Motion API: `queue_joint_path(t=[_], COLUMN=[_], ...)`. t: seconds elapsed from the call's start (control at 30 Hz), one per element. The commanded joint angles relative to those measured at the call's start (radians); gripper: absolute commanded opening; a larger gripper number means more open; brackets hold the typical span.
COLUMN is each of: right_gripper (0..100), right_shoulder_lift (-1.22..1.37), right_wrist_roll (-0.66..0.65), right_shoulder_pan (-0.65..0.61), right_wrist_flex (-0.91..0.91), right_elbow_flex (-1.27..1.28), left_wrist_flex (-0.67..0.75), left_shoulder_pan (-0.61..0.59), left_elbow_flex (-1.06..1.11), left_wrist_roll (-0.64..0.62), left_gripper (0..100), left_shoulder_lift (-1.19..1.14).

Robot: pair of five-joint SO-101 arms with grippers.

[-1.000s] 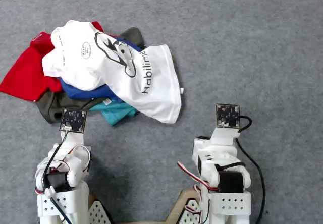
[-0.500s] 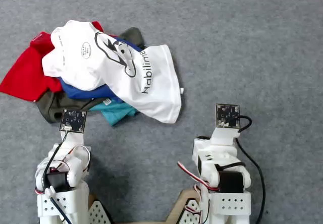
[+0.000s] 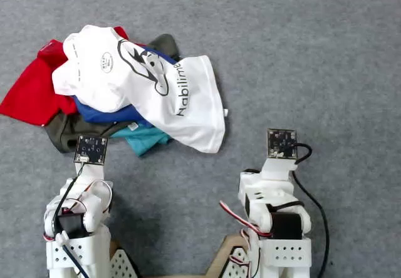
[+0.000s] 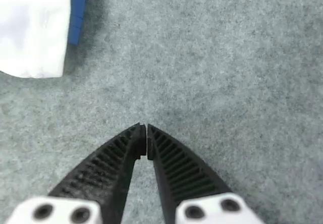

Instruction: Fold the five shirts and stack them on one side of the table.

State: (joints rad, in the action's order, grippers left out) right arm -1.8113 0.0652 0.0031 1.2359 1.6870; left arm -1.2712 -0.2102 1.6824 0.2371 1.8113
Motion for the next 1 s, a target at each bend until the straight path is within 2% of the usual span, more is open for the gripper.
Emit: queue_joint_path(t=[0.0,0.2,0.6,0.83,0.97], right_gripper=[1.5,1.5,1.5,1.5,2.6], right_shoulder_lift=[-0.061,-0.061,-0.062,-0.058,-0.053], right_wrist_roll=[0.008,0.006,0.008,0.005,-0.032], right_shoulder_pan=[-0.075,-0.247,-0.242,-0.232,-0.12], right_wrist_flex=[0.006,0.006,0.058,-0.009,-0.015], right_elbow_flex=[-0.002,-0.002,-0.002,-0.008,-0.082], left_wrist_flex=[-0.002,-0.002,-0.002,-0.002,-0.002], left_shoulder_pan=[0.001,0.001,0.001,0.001,0.001], left_elbow_flex=[0.015,0.015,0.015,0.015,0.015], left_wrist_roll=[-0.008,-0.008,-0.008,-0.008,-0.008], left_gripper=[3,3,3,3,3], left_shoulder_lift=[0.005,0.005,0.005,0.005,0.005])
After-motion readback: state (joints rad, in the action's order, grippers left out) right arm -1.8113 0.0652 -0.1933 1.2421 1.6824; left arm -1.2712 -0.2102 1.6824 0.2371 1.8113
